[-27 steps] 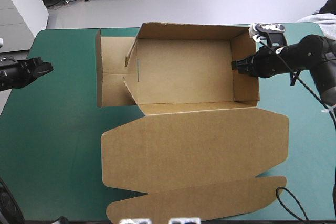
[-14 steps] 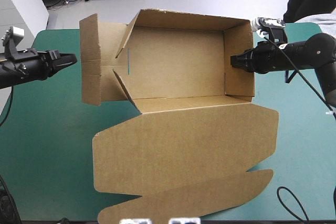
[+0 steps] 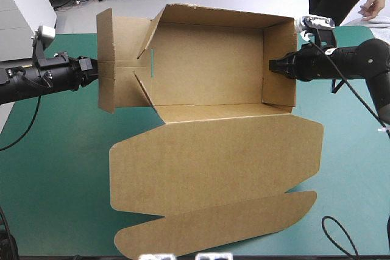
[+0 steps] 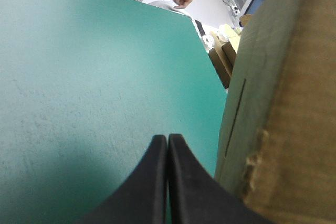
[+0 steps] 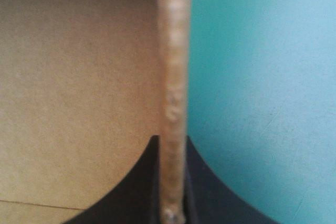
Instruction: Fold the box
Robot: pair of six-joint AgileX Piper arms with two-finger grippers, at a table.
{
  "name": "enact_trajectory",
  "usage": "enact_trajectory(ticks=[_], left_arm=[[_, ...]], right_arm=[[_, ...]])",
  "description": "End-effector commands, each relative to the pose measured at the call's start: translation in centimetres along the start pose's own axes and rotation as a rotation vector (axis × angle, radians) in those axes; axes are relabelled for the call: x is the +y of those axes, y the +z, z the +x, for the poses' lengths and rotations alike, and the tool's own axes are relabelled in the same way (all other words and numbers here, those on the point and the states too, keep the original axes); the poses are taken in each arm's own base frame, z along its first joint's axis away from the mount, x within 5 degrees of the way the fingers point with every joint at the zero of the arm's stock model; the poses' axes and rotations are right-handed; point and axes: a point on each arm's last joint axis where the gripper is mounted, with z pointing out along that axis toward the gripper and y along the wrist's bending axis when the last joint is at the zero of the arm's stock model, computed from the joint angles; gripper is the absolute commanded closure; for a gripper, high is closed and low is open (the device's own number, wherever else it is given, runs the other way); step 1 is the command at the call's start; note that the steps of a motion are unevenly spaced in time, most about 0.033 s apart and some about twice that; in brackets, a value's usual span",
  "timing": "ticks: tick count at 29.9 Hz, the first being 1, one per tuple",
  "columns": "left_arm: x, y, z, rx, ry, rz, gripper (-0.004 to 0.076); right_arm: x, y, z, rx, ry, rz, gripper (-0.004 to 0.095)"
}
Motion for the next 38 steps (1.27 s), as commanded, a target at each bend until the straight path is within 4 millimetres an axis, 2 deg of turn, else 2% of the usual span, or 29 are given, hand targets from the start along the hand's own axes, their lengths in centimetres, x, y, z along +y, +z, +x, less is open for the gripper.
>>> enact_trajectory(ticks=[1, 7, 12, 18, 24, 38], left_arm=[[-3.4, -1.1, -0.1, -0.024, 0.053, 0.114, 0.0734], [-5.0, -2.0, 0.3, -0.048, 0.087, 0.127, 0.0734], [-6.0, -2.6, 0.6, -0.067, 0.115, 0.127, 0.0734], [-6.1, -2.7, 0.7, -0.057, 0.115, 0.121, 0.0734], [-6.4, -2.8, 0.8, -0.059, 0.121, 0.123, 0.0734], [-6.7, -2.4, 1.1, -0.033, 0.133, 0.129, 0.0734]], right_arm=[[1.2, -2.2, -1.5, -0.141, 0.02, -0.034, 0.0924], [0.7, -1.1, -1.4, -0.118, 0.035, -0.036, 0.0921], [1.6, 0.6, -1.5, -0.121, 0.035, -0.054, 0.0921], [2.8, 2.3, -1.6, -0.135, 0.021, -0.074, 0.0921], [2.9, 4.1, -1.4, -0.115, 0.027, -0.084, 0.0921], [4.3, 5.4, -1.5, -0.162, 0.007, -0.094, 0.0921]])
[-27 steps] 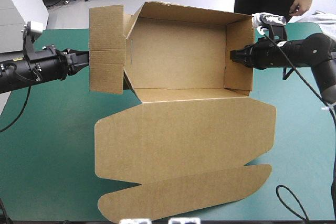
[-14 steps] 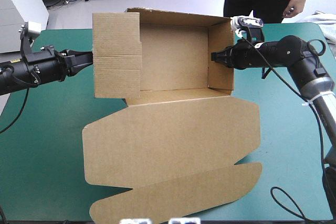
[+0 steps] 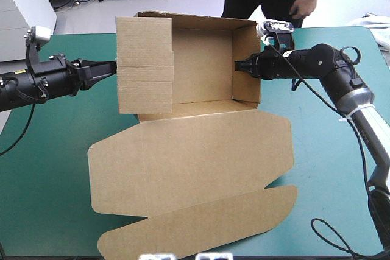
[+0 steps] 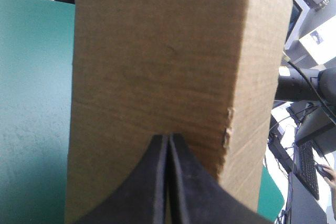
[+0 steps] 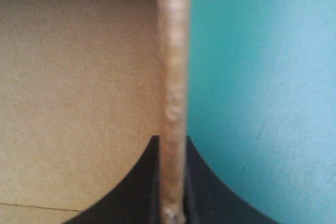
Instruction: Fold the box
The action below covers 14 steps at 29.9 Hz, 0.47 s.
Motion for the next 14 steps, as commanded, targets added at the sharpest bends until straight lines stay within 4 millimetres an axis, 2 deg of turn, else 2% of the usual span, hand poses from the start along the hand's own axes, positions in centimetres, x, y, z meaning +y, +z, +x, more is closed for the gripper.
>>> enact_trajectory(ticks=[1, 8, 14], left_arm=[[-2.59, -0.45, -0.08, 0.003, 0.031, 0.104, 0.0734], [-2.64, 0.11, 0.49, 0.057, 0.061, 0.076, 0.0731], [-2.61, 0.12, 0.5, 0.059, 0.062, 0.073, 0.065]], right_arm=[[1.56, -2.11, -1.83, -0.138, 0.024, -0.037, 0.0921], [1.58, -2.1, -1.78, -0.132, 0.024, -0.039, 0.0921], [1.62, -2.09, -1.63, -0.116, 0.022, -0.043, 0.0921]])
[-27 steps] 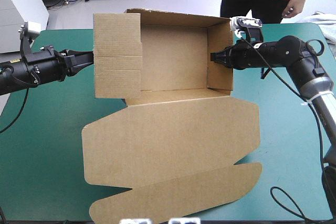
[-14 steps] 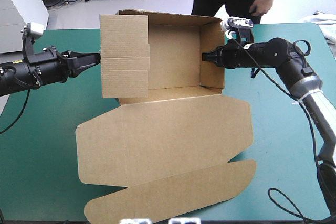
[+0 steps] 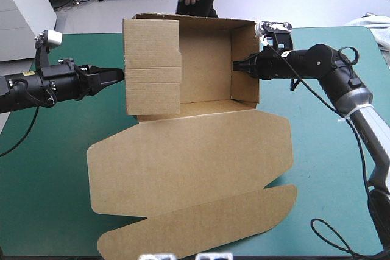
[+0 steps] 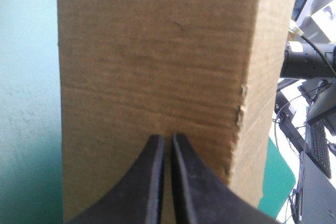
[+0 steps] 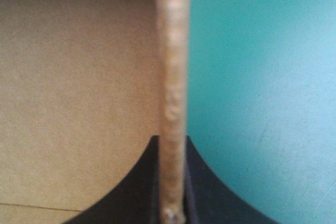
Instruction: Fold the box
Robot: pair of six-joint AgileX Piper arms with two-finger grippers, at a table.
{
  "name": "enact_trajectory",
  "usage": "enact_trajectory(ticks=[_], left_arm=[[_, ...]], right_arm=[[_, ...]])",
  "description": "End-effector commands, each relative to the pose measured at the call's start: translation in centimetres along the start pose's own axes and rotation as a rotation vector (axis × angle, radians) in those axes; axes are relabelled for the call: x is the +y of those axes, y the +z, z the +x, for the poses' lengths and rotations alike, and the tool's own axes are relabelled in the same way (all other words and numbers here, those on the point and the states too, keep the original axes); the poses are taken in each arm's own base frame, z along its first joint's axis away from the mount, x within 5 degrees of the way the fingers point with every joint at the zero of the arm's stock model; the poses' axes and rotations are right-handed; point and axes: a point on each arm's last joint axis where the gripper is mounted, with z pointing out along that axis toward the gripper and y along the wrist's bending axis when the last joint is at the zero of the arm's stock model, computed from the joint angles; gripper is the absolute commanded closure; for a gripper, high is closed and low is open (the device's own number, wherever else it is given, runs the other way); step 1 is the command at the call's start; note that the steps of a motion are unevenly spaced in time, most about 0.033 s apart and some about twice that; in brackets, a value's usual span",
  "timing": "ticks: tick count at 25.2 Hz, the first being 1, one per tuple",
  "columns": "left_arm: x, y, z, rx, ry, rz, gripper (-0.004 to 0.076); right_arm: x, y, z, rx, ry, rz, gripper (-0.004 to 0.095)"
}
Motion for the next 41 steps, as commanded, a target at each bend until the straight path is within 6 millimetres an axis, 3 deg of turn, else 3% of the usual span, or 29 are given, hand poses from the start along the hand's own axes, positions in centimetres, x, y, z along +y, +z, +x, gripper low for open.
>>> enact_trajectory(ticks=[1, 4, 7, 11, 16, 23, 28, 33, 41], left_arm=[[-2.3, -0.8, -0.2, -0.012, 0.026, 0.09, 0.0615], [-2.5, -0.6, -0.2, -0.005, 0.029, 0.099, 0.0556], [-3.0, -0.1, 0.1, 0.017, 0.047, 0.12, 0.0423], [-3.0, -0.1, 0.1, 0.02, 0.049, 0.12, 0.0342], [-2.2, -0.1, 0.5, 0.068, 0.079, 0.036, 0.0342], [-1.4, 0.0, 0.8, 0.105, 0.065, -0.07, 0.0342], [-0.2, 0.0, 1.1, 0.135, 0.051, -0.217, 0.0388], [0.2, 0.6, 1.2, 0.137, 0.059, -0.338, 0.0412], [1.5, 2.4, 1.3, 0.163, 0.076, -0.528, 0.0412]], right_arm=[[1.3, -2.2, -1.6, -0.103, 0.014, -0.031, 0.0921], [1.2, -2.2, -1.5, -0.097, 0.004, -0.023, 0.0921], [1.1, -2.2, -1.5, -0.096, -0.006, -0.014, 0.0921], [1.1, -2.2, -1.5, -0.098, -0.006, -0.013, 0.0921], [1.9, -1.9, -1.3, -0.091, -0.039, -0.016, 0.0919], [3.6, 0.2, -0.4, -0.049, -0.065, -0.024, 0.0919], [5.3, 1.4, 0.2, -0.051, -0.093, -0.056, 0.0919], [6.4, 1.4, 0.1, -0.062, -0.115, -0.073, 0.0919], [7.3, -0.2, -1.3, -0.048, -0.159, -0.066, 0.0915]])
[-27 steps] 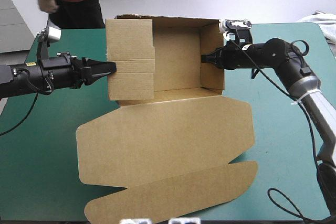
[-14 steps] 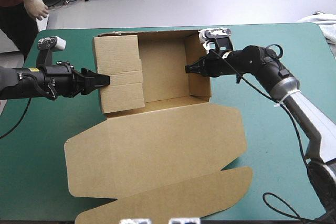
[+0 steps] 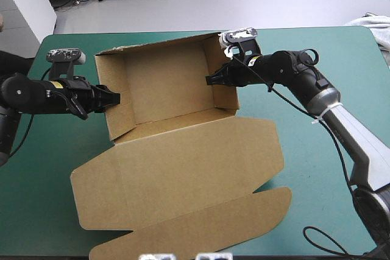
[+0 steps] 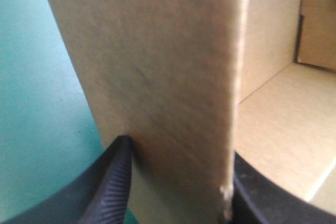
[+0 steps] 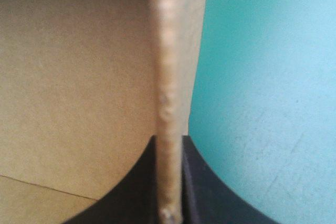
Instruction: Fold the box
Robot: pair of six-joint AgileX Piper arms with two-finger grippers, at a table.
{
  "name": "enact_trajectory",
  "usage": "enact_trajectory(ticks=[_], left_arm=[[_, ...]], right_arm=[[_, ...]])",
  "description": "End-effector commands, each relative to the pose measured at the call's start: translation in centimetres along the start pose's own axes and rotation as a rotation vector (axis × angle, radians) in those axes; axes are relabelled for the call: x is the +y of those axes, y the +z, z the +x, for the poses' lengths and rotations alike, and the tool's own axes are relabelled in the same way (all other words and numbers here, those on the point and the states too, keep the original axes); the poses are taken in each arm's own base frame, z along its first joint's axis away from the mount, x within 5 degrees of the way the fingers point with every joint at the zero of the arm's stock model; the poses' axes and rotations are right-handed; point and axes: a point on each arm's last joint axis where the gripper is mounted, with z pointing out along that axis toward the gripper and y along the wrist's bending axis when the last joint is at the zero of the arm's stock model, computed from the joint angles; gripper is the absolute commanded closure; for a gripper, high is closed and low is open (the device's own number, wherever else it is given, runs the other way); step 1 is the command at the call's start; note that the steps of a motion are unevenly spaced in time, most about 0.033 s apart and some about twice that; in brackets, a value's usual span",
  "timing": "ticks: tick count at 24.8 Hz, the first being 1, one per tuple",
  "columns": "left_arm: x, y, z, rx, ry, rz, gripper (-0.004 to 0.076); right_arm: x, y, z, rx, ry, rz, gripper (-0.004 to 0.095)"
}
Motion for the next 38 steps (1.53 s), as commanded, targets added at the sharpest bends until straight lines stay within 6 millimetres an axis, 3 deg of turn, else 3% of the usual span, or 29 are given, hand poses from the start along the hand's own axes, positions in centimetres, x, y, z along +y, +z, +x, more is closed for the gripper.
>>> enact_trajectory(ticks=[1, 3, 5, 6, 14, 23, 31, 38], left_arm=[[-0.4, -0.1, -1.2, -0.083, -0.01, -0.049, 0.0414], [-0.6, 1.1, -1.4, -0.064, -0.009, -0.043, 0.0479], [-1.5, 2.6, -1.6, -0.046, 0.023, -0.015, 0.0699], [-1.8, 2.9, -1.7, -0.047, 0.032, -0.007, 0.0731], [-4.2, 7.7, -1.5, 0.052, 0.035, 0.057, 0.0734], [-6.4, 13.1, 0.3, 0.235, 0.088, 0.096, 0.0734], [-5.4, 14.3, 1.0, 0.327, 0.118, -0.014, 0.0734], [-5.0, 14.7, 0.9, 0.311, 0.119, -0.053, 0.0734]], right_arm=[[1.7, -3.5, -2.4, -0.108, 0.016, -0.041, 0.0915], [1.5, -3.5, -2.1, -0.062, 0.022, -0.02, 0.0915], [1.1, -3.4, -1.1, 0.041, 0.008, 0.02, 0.0914], [1.0, -3.4, -0.9, 0.07, 0.0, 0.034, 0.0913], [1.2, -3.5, 2.1, 0.382, -0.054, 0.17, 0.0913], [3.3, 0.0, 5.1, 0.583, -0.057, 0.179, 0.0921], [1.6, 3.5, 7.8, 0.682, 0.014, 0.205, 0.0925], [-0.3, 4.0, 7.3, 0.625, 0.178, 0.133, 0.0925]])
